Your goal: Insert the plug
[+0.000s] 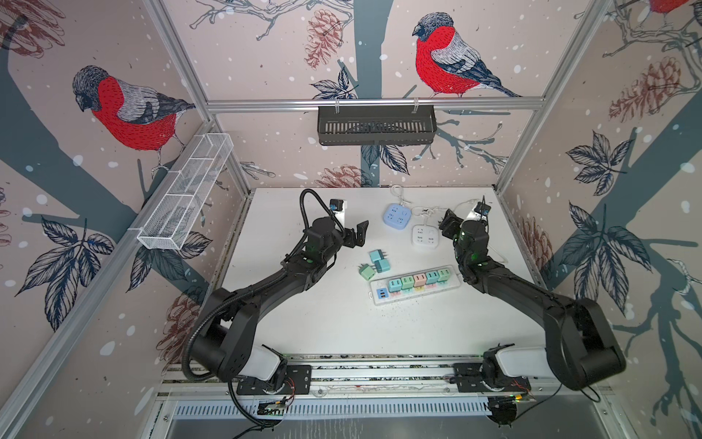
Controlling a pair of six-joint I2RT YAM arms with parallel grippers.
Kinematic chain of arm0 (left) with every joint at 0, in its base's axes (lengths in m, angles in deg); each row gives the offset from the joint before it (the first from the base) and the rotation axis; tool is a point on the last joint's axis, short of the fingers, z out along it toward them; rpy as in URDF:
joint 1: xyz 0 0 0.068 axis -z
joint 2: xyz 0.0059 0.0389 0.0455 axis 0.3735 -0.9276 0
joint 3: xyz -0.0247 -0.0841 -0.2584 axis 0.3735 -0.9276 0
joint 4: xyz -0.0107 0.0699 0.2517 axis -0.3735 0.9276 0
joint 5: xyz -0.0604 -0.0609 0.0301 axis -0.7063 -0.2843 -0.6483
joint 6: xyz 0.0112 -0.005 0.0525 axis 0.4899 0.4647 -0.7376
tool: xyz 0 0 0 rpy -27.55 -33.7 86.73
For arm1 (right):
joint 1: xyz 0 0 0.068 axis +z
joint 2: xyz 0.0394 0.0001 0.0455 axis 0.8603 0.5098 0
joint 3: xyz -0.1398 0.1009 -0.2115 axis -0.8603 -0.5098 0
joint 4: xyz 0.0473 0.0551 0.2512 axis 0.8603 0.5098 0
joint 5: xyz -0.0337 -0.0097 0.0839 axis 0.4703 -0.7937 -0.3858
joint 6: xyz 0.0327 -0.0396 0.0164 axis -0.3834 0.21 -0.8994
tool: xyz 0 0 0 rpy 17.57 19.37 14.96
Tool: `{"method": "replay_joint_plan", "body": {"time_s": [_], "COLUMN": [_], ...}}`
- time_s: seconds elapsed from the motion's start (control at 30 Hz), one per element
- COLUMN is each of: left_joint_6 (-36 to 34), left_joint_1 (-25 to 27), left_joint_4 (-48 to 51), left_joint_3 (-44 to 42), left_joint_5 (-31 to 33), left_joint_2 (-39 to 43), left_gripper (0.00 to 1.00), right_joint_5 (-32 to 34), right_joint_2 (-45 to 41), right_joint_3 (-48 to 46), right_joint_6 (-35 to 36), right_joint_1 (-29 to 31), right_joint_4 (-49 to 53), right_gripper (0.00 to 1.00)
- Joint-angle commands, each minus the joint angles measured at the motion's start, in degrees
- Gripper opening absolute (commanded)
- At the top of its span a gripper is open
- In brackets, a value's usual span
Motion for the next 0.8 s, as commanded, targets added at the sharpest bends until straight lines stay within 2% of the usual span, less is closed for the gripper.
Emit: {"method": "replay_joint_plan", "body": {"time_s": [0.0,0.17,0.3,0.43,0.6,0.77], "left_joint_6": [5.1,3.9,2.7,1.7,0.2,-1.1], "left_joint_1": [-1.2,-1.7,-1.6,-1.7,-1.7,-1.9], "left_joint_4": [0.6,0.0,8.1,15.5,22.6,31.1], "left_joint_3": [5.0,12.2,25.4,39.3,54.2,71.2], "left_joint_5": [-0.9,-7.3,-12.5,-14.5,-16.6,-19.1], "left_joint_2": [-4.8,-12.7,-23.1,-34.0,-44.8,-56.0], "left_gripper": [0.99,0.99,0.98,0.98,0.98,0.98], "right_joint_5": [-5.9,-8.6,-13.7,-17.8,-18.4,-20.3], "right_joint_2": [5.0,19.0,31.7,42.2,50.0,54.8], "right_joint_3": [5.5,21.3,36.1,49.4,60.3,66.3], "right_joint_6": [0.1,0.8,1.3,2.3,2.7,2.8], "right_joint_1": [0.1,0.0,-0.4,-0.4,-0.6,-0.7], "right_joint_4": [5.3,17.2,26.6,33.0,37.5,39.8], "right_gripper": [0.74,0.7,0.59,0.6,0.62,0.62]}}
